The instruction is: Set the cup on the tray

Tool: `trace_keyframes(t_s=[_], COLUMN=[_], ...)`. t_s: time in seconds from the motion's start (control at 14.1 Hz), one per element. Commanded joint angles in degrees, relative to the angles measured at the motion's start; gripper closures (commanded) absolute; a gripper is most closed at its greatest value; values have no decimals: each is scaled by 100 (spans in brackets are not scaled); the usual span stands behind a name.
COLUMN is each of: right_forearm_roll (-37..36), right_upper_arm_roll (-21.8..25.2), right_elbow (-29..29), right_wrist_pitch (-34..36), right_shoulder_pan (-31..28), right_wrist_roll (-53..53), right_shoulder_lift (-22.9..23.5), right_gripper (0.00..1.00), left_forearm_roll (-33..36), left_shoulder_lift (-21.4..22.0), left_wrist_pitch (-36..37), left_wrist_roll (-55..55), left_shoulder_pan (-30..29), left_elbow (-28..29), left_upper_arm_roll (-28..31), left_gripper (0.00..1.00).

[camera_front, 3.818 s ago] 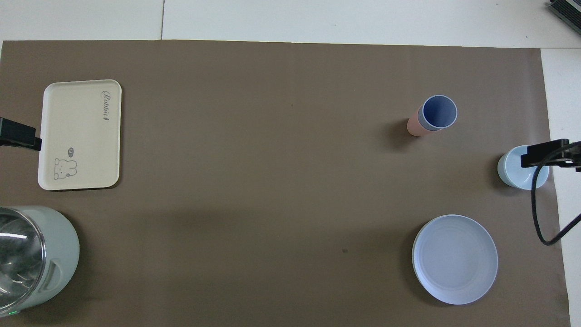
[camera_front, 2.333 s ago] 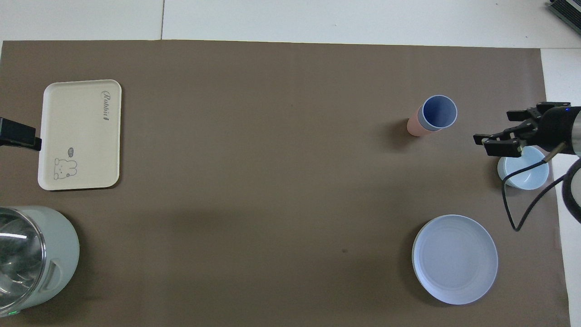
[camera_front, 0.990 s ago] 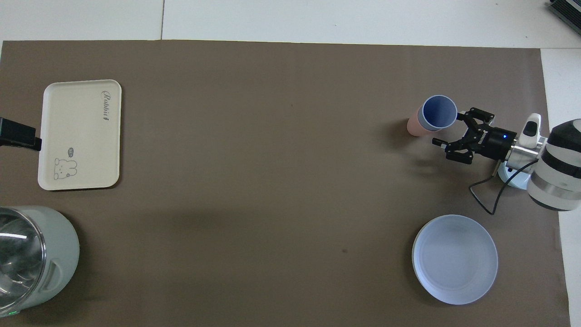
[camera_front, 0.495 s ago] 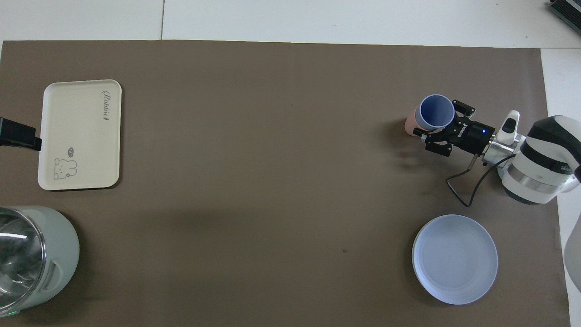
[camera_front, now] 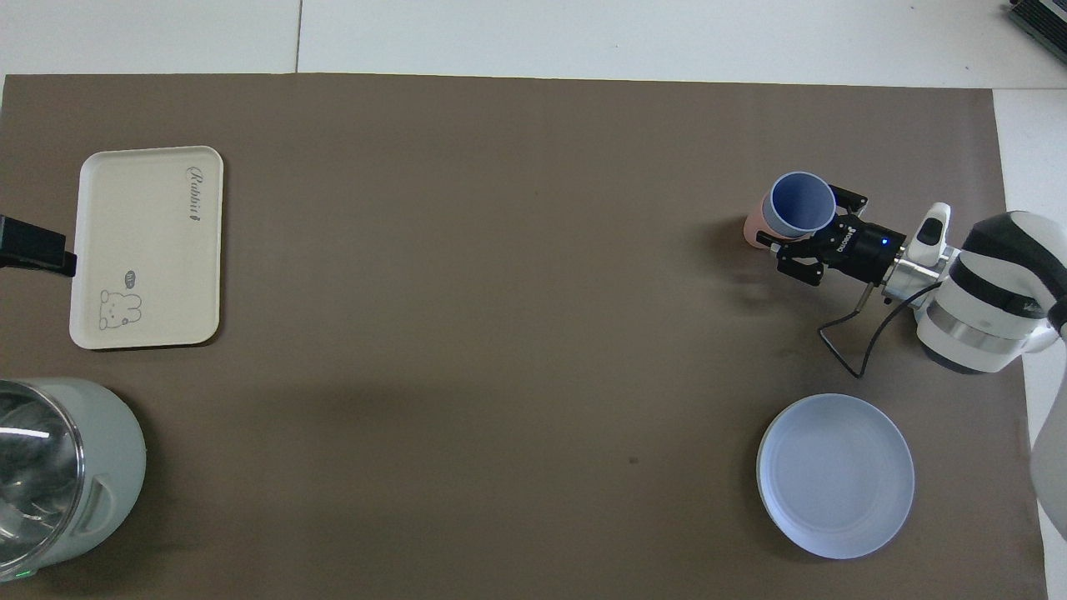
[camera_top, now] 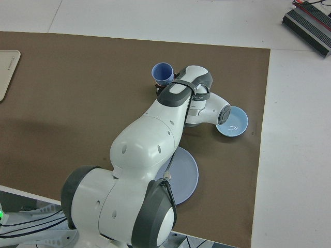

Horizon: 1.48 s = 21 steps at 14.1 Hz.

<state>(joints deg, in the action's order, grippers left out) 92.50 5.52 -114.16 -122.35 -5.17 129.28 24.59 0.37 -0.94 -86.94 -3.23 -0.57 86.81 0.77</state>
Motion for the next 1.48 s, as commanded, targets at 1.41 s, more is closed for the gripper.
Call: trace_keyframes(t_s=[1.41], right_forearm_roll=[-6462], right_upper_arm_roll=[-59], right_elbow=[878], right_wrist_pitch=[-2249], right_shoulder_pan=[3338], right_wrist_roll=[-7346], right_shoulder_lift=[-1835], right_gripper=[100], left_forearm_roll=[7], left_shoulder_lift=[173], left_wrist_pitch=[98], left_wrist_roll=[59], left_shoulder_pan=[40], left_elbow=[178], left_upper_arm_roll=[-41], left_gripper=[0])
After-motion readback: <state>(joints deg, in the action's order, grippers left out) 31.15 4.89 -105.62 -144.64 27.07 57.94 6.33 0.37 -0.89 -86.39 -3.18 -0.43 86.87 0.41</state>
